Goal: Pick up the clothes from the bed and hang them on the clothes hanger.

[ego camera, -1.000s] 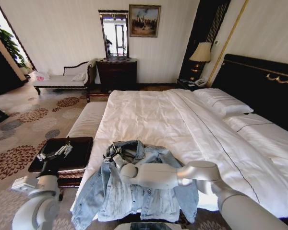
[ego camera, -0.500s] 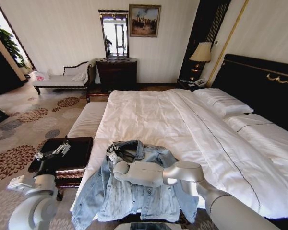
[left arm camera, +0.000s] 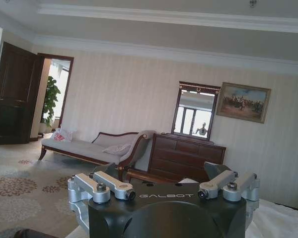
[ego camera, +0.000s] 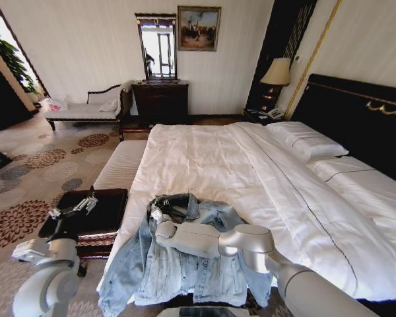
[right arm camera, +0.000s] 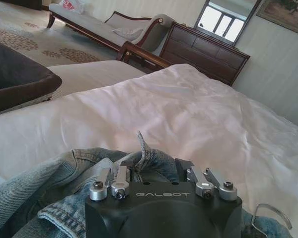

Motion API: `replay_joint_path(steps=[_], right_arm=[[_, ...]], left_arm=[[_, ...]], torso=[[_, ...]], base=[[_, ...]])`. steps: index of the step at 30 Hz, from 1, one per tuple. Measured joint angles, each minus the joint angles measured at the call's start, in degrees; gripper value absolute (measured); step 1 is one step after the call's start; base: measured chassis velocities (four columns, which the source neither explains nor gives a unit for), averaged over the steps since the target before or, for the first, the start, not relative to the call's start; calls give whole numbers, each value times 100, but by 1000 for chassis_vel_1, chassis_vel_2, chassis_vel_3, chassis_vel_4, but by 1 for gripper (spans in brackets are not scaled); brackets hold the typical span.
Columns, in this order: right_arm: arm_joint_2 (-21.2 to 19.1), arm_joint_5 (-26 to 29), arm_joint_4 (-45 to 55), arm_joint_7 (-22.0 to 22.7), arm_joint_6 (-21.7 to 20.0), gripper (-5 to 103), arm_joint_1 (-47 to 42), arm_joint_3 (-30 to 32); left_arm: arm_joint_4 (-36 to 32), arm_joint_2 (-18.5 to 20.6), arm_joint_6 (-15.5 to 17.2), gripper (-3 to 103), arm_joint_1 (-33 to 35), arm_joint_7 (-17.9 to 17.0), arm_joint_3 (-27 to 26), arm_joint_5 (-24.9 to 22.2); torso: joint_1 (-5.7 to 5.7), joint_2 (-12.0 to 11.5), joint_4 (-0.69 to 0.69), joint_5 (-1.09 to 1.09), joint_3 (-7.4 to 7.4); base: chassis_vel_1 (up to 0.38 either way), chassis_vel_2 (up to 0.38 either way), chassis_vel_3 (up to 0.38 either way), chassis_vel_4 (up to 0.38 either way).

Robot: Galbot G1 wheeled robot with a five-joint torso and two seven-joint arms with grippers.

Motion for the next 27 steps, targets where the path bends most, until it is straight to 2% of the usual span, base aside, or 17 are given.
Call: replay_joint_path(steps=[8, 18, 22, 24, 27], right_arm=[[-118, 294, 267, 221, -191, 52, -42, -11], [-51, 446, 273, 286, -284, 51, -72, -63], [-29, 450, 193, 282, -299, 32, -55, -65], [-28, 452, 174, 271, -299, 32, -45, -63], [-31, 478, 132, 249, -296, 16, -34, -31]], left_arm=[[33, 51, -3, 100, -34, -2, 17, -31], [34, 90, -5, 100, -15, -5, -9, -70], [26, 117, -7, 100, -10, -12, -47, -107], [21, 120, -8, 100, -8, -13, -51, -112], [9, 126, -8, 100, 3, -16, -58, -120]], torso=[[0, 0, -1, 0, 0], [1, 0, 0, 0, 0], [1, 0, 0, 0, 0], [1, 0, 0, 0, 0], [1, 0, 0, 0, 0]], base=[[0, 0, 0, 0], [0, 0, 0, 0], [0, 0, 0, 0], [0, 0, 0, 0], [0, 0, 0, 0]])
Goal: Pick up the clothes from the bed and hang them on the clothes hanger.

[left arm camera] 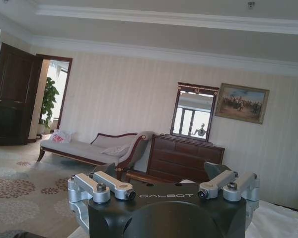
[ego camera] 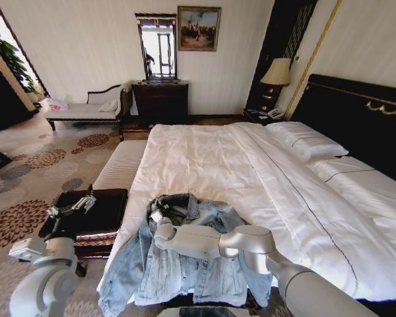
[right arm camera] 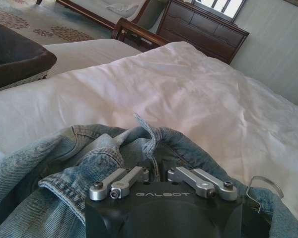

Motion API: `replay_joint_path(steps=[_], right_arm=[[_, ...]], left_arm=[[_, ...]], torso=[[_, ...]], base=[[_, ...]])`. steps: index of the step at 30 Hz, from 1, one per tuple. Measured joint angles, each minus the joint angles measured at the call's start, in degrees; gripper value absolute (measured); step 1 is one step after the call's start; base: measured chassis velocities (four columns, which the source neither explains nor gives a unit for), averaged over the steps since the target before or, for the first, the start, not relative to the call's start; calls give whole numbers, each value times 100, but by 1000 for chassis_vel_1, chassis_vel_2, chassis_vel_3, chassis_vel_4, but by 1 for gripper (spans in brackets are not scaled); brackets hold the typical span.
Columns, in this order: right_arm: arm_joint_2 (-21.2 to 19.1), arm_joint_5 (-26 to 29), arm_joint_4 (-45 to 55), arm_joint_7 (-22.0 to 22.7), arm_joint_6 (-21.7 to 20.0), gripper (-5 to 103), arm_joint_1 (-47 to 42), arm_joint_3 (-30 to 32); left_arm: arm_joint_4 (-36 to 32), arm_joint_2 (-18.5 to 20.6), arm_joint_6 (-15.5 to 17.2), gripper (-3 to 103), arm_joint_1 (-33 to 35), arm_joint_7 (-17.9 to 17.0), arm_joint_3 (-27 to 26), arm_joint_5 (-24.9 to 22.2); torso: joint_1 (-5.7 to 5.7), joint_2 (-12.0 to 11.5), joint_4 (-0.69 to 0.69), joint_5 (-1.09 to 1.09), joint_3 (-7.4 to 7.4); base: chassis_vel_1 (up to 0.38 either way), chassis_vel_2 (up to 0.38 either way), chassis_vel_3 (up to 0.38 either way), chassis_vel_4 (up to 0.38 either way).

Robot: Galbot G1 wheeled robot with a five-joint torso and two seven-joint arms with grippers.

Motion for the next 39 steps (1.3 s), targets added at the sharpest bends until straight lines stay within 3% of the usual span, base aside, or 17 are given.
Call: replay_joint_path(steps=[1, 4, 16, 22, 30, 39], right_arm=[[0, 0, 0, 0, 0, 16, 0, 0], [-54, 52, 33, -2, 16, 2, 28, 29], [-389, 117, 377, 2, 25, 1, 307, 184], [-763, 252, 810, -24, -288, 1, 573, 143], [-1139, 365, 1089, 273, -667, 1, 404, 70], [-1127, 161, 1170, 341, -646, 1, 114, -196]], left_arm=[[0, 0, 0, 100, 0, 0, 0, 0], [-11, 6, 0, 100, 1, -14, -7, -6], [-47, 29, 0, 100, 35, -38, -80, -70], [-54, -2, 0, 100, 38, -41, -58, -73], [-26, -18, -3, 100, 43, -37, -43, -69], [4, 11, -3, 100, -8, -35, -1, -66]], torso=[[0, 0, 0, 0, 0], [0, 0, 0, 0, 0], [0, 0, 0, 0, 0], [0, 0, 0, 1, 0], [-1, 0, -1, 1, 0], [-1, 0, 0, 1, 0]], base=[[0, 0, 0, 0], [0, 0, 0, 0], [0, 0, 0, 0], [0, 0, 0, 0], [0, 0, 0, 0], [0, 0, 0, 0]])
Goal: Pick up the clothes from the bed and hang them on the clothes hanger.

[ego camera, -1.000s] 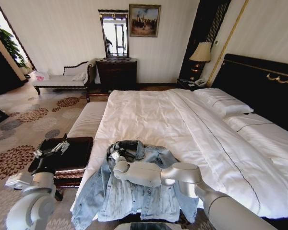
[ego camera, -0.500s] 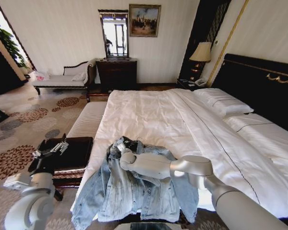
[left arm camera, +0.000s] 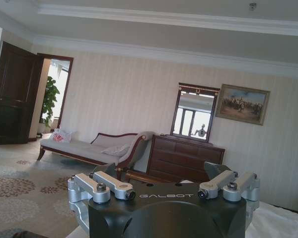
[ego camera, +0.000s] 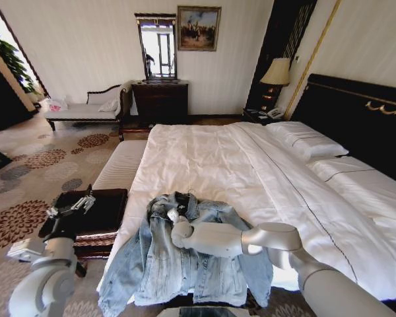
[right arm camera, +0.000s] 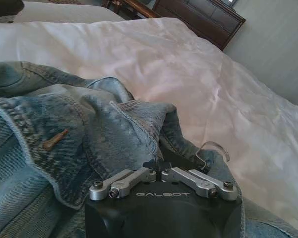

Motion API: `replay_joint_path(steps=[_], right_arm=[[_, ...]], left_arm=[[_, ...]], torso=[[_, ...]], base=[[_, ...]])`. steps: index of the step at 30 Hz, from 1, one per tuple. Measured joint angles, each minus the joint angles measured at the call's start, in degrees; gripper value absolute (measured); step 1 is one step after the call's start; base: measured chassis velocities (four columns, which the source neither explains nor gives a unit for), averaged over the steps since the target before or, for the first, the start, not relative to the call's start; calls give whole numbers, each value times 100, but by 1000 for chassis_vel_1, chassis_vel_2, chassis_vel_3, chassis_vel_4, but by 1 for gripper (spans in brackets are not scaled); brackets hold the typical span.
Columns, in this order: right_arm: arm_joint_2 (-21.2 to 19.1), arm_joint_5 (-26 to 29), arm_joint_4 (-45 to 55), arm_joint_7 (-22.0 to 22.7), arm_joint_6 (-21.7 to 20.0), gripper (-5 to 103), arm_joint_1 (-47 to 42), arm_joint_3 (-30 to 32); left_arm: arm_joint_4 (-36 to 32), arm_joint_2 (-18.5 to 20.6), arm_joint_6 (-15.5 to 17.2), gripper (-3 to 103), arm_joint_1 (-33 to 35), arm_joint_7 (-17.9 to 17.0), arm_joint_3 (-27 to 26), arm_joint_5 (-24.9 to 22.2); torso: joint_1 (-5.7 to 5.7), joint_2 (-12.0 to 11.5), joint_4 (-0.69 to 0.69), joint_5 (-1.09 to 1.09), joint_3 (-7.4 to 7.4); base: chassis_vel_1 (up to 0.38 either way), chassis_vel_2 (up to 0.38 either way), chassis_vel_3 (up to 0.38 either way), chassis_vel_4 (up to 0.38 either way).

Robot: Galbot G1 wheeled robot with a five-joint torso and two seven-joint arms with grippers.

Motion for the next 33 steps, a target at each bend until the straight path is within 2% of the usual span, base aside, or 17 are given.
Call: replay_joint_path(steps=[10, 14, 17, 19, 20, 23, 26, 27, 29, 32, 33], right_arm=[[-31, -86, 11, 32, 59, -2, 32, -455], [-81, -169, 4, 69, 112, 20, 186, -353], [-129, -268, 4, 39, 115, 25, 311, -302], [-170, -360, 4, -11, 116, 35, 421, -255], [-170, -360, 4, -11, 116, 35, 421, -255], [-127, -355, -72, -25, 88, 52, 514, -155], [-64, -350, -210, -46, 80, 57, 537, -118], [8, -353, -383, -69, 78, 68, 542, -73], [41, -355, -475, -88, 79, 68, 543, -42], [69, -338, -544, -88, 36, 84, 593, 1], [69, -338, -544, -88, 36, 84, 593, 1]], left_arm=[[23, 29, 0, 100, -15, 0, -50, -47], [32, 32, 0, 100, 2, -1, -121, -101], [34, 33, 0, 100, 14, -1, -146, -123], [34, 33, 0, 100, 26, -1, -153, -127], [34, 33, 0, 100, 26, -1, -153, -127], [30, 33, 0, 100, 29, -1, -157, -128], [18, 33, 0, 100, 33, -1, -159, -128], [5, 28, 0, 100, 43, -2, -162, -128], [-1, 24, 0, 100, 49, -2, -170, -129], [-16, 23, -4, 100, 78, -2, -219, -148], [-16, 23, -4, 100, 78, -2, -219, -148]], torso=[[0, 0, 0, -1, 0], [0, 0, 0, -1, 0], [0, 0, 0, -1, 0], [0, 0, 0, -1, 0], [0, 0, 0, -1, 0], [0, 0, 0, -1, 0], [0, 0, 0, -1, 0], [1, 0, 1, -1, 0], [0, 0, 1, -1, 0], [0, 0, 0, -1, 0], [0, 0, 0, -1, 0]], base=[[0, 0, 0, 0], [0, 0, 0, 0], [0, 0, 0, 0], [0, 0, 0, 0], [0, 0, 0, 0], [0, 0, 0, 0], [0, 0, 0, 0], [0, 0, 0, 0], [0, 0, 0, 0], [0, 0, 0, 0], [0, 0, 0, 0]])
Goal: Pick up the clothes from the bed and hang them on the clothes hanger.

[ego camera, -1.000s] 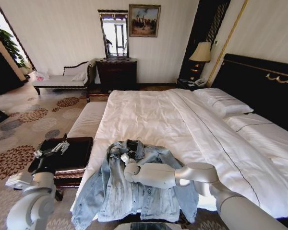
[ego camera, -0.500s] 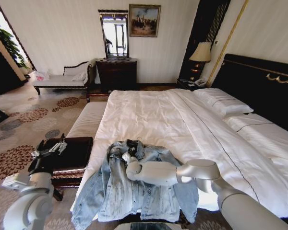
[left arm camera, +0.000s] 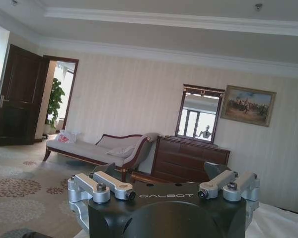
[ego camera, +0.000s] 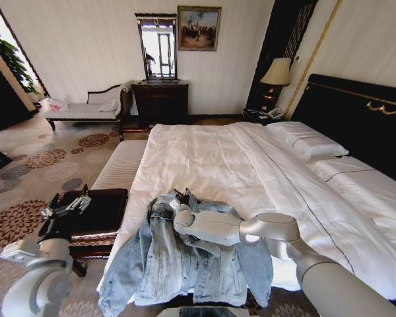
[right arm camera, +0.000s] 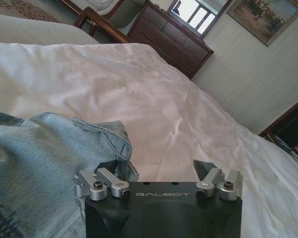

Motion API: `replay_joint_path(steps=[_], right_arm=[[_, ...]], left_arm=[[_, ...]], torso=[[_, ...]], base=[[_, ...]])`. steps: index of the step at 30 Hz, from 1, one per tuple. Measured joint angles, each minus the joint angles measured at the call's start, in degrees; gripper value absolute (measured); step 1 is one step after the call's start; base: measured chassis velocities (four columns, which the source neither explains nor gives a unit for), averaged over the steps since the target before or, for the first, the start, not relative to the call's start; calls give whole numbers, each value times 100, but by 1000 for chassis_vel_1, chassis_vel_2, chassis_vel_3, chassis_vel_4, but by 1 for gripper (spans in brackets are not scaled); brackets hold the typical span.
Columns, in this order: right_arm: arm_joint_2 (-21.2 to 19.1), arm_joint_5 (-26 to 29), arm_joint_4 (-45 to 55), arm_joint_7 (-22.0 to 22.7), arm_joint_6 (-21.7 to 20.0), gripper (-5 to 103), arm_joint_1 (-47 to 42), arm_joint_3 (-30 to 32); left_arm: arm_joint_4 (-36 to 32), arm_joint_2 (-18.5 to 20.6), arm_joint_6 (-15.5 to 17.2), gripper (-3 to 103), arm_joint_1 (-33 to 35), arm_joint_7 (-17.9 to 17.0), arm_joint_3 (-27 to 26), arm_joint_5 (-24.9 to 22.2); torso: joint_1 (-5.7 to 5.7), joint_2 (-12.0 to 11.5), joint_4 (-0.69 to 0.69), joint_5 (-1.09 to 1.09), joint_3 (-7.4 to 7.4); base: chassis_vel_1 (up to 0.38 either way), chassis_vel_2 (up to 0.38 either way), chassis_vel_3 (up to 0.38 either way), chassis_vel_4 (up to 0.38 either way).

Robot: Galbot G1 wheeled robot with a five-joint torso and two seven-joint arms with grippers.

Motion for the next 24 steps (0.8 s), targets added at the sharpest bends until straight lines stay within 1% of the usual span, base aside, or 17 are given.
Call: replay_joint_path(steps=[1, 2, 3, 4, 6, 12, 14, 15, 16, 17, 20, 23, 24], right_arm=[[-6, 16, 5, 33, -45, 89, 25, 0], [-10, 30, 0, 78, -97, 89, 46, 5], [-12, 38, -26, 127, -143, 95, 63, 23], [-12, 38, -26, 127, -143, 95, 63, 23], [-18, 61, -54, 233, -207, 99, 102, 130], [-52, 178, 231, 260, -130, 100, 171, 266], [-207, 708, 1030, 510, -280, 100, 289, 243], [-250, 906, 1240, 617, -361, 100, 298, 210], [-339, 1286, 1558, 809, -539, 100, 301, 144], [-339, 1286, 1558, 809, -539, 100, 301, 144], [-490, 1875, 2194, 1133, -750, 100, 258, 59], [-522, 1986, 2360, 1160, -738, 100, 217, 95], [-502, 1892, 2260, 1105, -672, 100, 200, 158]], left_arm=[[-7, 4, -1, 100, 10, 0, -21, -13], [-16, 9, -3, 100, 18, 0, -41, -27], [-24, 13, -3, 100, 25, 0, -62, -42], [-24, 13, -3, 100, 25, 0, -62, -42], [-47, 27, -4, 100, 51, 0, -104, -71], [-69, 30, -5, 100, 72, -1, -143, -97], [-88, 30, -5, 100, 89, -7, -170, -113], [-90, 30, -5, 100, 89, -10, -174, -115], [-96, 28, -6, 100, 90, -35, -178, -117], [-96, 28, -6, 100, 90, -35, -178, -117], [-119, 23, -6, 100, 91, -48, -170, -117], [-120, 22, -5, 100, 90, -52, -154, -115], [-120, 17, -4, 100, 84, -58, -128, -106]], torso=[[0, 0, 0, 0, 0], [0, 0, 0, 0, 0], [0, 0, 0, 0, 0], [0, 0, 0, 0, 0], [0, 0, 0, 0, 0], [0, 0, 0, 0, 0], [1, 0, 0, 0, 0], [1, 0, 1, 0, 0], [1, 0, 1, 0, 0], [1, 0, 1, 0, 0], [1, 0, -1, 0, -1], [1, 0, -1, 0, -1], [0, 0, -1, 0, -1]], base=[[0, 0, 0, 0], [0, 0, 0, 0], [0, 0, 0, 0], [0, 0, 0, 0], [0, 0, 0, 0], [0, 0, 0, 0], [0, 0, 0, 0], [0, 0, 0, 0], [0, 0, 0, 0], [0, 0, 0, 0], [0, 0, 0, 0], [0, 0, 0, 0], [0, 0, 0, 0]])
